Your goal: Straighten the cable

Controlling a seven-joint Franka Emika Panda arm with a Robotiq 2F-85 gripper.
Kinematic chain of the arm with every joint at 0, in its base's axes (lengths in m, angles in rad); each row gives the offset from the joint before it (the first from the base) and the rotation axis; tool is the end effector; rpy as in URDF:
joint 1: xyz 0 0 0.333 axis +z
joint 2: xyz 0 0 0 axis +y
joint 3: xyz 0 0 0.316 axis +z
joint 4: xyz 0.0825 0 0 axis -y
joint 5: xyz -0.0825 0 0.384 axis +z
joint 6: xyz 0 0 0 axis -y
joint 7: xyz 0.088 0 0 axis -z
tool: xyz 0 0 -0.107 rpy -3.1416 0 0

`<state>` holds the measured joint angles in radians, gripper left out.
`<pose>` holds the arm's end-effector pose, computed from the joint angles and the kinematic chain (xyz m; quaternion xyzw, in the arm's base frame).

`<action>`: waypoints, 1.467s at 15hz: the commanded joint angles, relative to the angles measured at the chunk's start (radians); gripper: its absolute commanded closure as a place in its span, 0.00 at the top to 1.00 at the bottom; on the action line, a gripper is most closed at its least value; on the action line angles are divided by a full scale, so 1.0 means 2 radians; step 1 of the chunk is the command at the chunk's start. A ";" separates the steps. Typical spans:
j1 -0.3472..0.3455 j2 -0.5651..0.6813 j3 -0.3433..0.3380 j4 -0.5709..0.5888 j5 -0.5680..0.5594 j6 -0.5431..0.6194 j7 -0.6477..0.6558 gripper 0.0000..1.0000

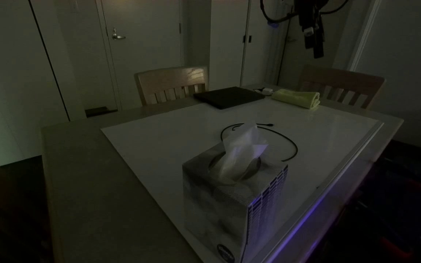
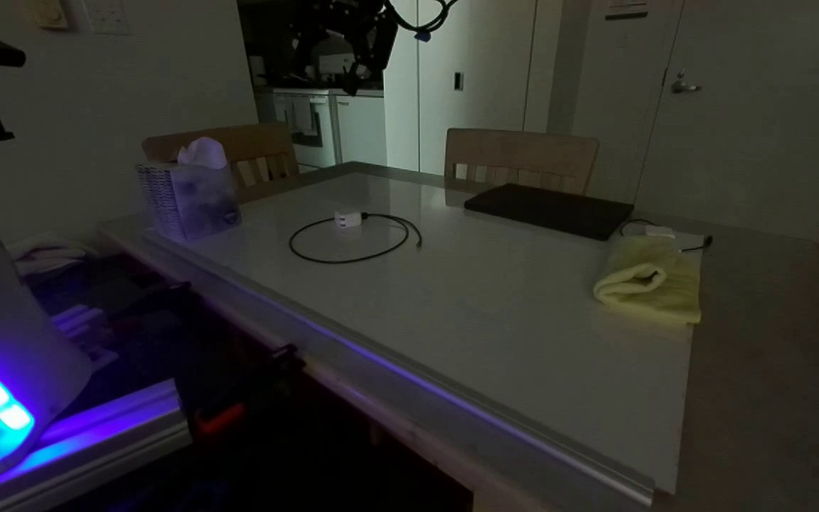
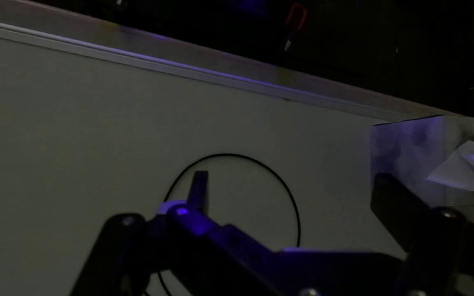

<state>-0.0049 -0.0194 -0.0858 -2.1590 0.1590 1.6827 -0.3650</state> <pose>0.4762 -0.0280 0.3794 -0.9654 -0.1067 0.2029 0.1247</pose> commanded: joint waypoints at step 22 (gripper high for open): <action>0.034 0.091 0.071 -0.010 0.027 0.176 0.161 1.00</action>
<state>0.0609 0.1542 0.0480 -2.1469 0.1921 1.9139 -0.0829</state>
